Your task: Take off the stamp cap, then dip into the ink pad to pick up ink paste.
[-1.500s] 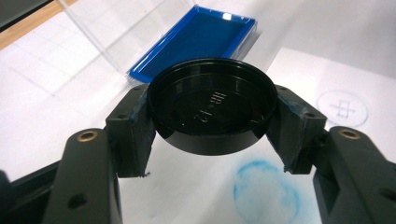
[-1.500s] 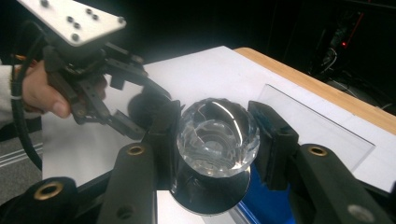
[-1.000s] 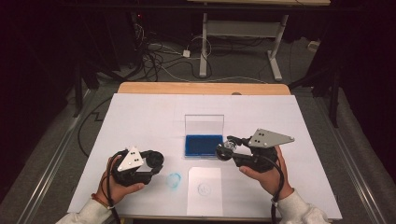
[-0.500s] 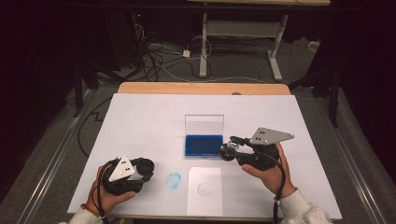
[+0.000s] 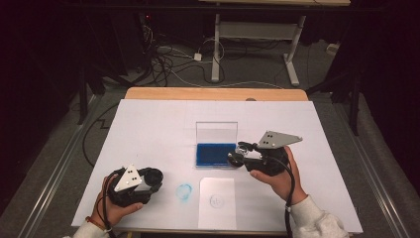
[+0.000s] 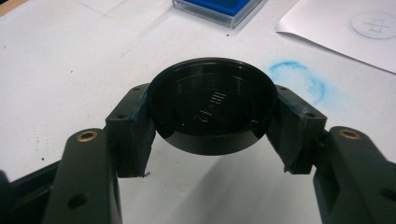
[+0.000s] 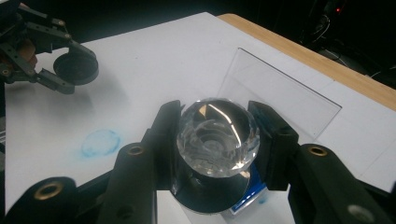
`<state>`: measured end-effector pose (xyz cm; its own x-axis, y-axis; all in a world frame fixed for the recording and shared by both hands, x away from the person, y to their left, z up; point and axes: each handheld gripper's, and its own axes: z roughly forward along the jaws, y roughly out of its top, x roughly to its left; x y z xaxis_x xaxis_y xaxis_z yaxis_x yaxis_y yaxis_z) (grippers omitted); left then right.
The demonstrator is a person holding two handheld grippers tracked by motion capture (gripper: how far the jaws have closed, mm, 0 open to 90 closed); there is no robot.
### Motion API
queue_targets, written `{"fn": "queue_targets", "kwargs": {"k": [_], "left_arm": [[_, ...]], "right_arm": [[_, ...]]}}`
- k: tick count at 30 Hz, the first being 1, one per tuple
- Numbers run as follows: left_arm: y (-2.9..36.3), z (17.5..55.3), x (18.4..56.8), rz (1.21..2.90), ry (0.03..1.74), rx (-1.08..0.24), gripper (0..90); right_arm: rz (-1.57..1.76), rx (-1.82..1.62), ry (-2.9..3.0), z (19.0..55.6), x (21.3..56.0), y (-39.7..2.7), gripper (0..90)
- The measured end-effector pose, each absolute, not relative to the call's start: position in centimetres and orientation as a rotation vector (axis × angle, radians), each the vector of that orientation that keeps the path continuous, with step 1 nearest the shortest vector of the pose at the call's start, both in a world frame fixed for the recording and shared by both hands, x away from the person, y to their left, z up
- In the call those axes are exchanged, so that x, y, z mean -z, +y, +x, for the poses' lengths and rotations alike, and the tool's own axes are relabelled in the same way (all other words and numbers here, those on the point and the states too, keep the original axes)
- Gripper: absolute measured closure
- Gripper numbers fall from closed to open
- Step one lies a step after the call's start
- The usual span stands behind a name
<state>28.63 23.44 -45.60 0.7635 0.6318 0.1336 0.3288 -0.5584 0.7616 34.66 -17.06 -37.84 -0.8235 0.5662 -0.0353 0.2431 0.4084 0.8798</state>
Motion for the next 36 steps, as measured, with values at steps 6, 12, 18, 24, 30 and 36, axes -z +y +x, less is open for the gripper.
{"fn": "queue_targets", "kwargs": {"k": [6,12,18,24,30,36], "left_arm": [[23.4,28.5,45.7,2.205,0.713,-0.506,36.8],[23.4,28.4,45.8,2.207,0.719,-0.503,36.8],[23.3,28.6,45.8,2.210,0.710,-0.494,36.8],[23.3,28.4,45.9,2.225,0.708,-0.494,36.8],[23.1,28.4,45.8,2.223,0.710,-0.492,36.8],[23.3,28.4,45.9,2.228,0.709,-0.487,36.8]], "right_arm": [[0.688,-1.366,2.358,35.0,37.8,-16.3,57.5],[0.667,-1.346,2.382,35.6,37.4,-15.6,57.5],[0.652,-1.308,2.416,36.5,36.3,-14.6,57.5],[0.645,-1.273,2.464,37.9,35.8,-13.4,57.5],[0.622,-1.202,2.527,39.1,36.0,-11.2,57.5],[0.616,-1.125,2.575,40.4,37.1,-9.1,57.5]]}}
